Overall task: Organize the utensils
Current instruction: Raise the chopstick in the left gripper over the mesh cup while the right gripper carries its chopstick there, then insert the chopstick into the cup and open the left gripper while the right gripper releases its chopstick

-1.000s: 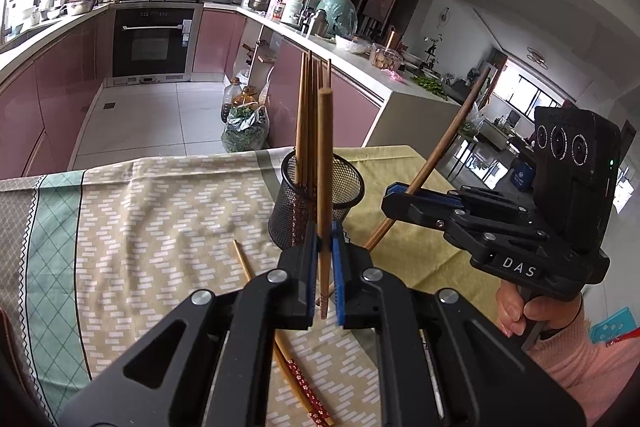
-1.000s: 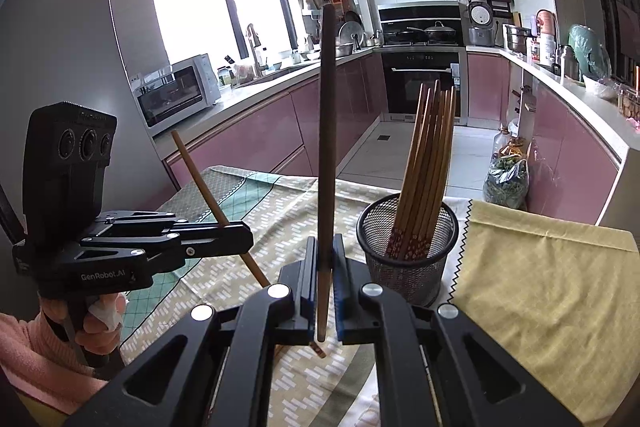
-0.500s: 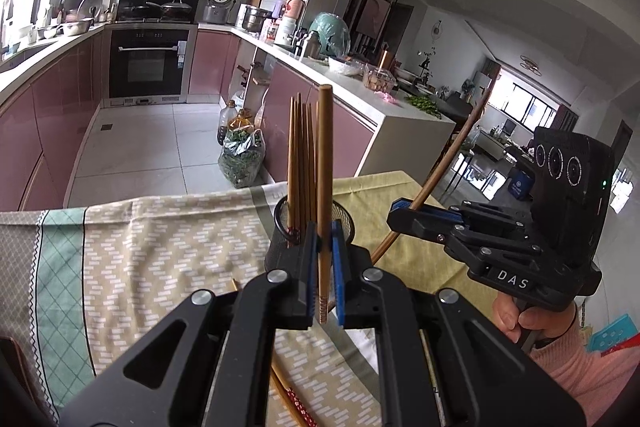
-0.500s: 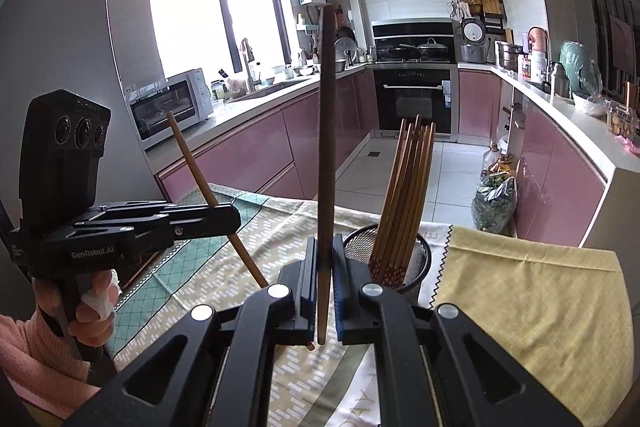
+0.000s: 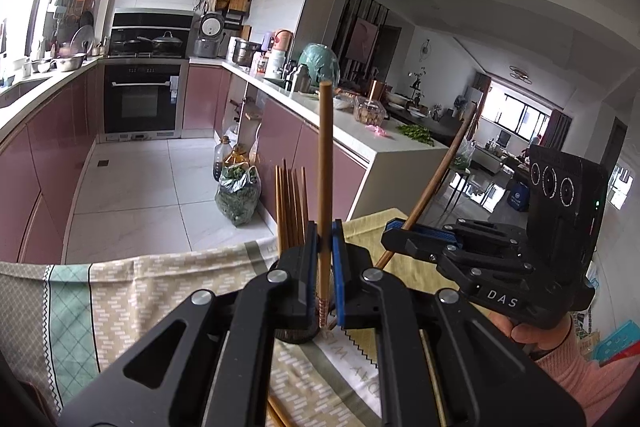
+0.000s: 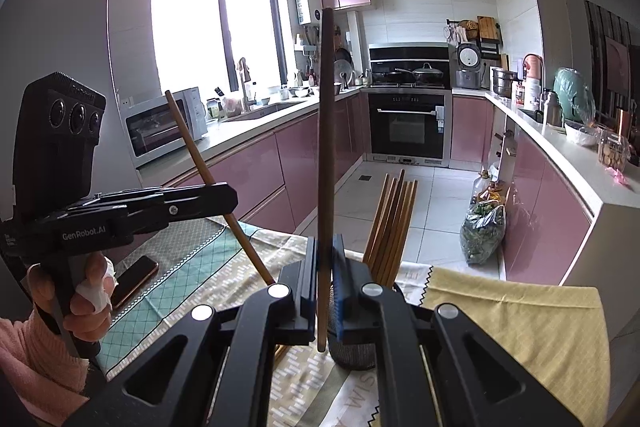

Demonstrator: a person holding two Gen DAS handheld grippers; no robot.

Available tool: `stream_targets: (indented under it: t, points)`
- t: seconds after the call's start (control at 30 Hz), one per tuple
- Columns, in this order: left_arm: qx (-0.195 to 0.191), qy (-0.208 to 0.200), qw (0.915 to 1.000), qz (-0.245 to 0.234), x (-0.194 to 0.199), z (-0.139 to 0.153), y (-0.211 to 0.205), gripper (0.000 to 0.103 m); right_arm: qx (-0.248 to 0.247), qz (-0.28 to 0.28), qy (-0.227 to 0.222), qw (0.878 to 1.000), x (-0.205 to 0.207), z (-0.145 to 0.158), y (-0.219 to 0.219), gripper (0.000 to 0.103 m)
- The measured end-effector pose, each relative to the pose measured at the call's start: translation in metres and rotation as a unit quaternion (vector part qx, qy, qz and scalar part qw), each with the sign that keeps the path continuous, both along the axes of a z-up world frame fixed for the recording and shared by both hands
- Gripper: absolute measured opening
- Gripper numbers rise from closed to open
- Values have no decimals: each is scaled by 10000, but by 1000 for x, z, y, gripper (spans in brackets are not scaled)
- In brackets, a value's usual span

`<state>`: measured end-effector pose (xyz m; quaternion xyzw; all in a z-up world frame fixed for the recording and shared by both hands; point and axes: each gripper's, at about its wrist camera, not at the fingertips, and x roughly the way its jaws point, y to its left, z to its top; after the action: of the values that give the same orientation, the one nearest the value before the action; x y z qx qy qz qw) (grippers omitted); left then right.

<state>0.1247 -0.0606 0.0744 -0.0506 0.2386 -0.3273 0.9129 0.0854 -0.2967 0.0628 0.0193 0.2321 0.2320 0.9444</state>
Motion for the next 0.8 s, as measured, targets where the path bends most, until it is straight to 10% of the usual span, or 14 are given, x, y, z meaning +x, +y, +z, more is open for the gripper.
stream_targets:
  t: [0.8]
  points:
    - [389, 150, 9991, 109, 25, -16, -33, 7, -34, -282, 102, 9995, 44, -12, -1, 6]
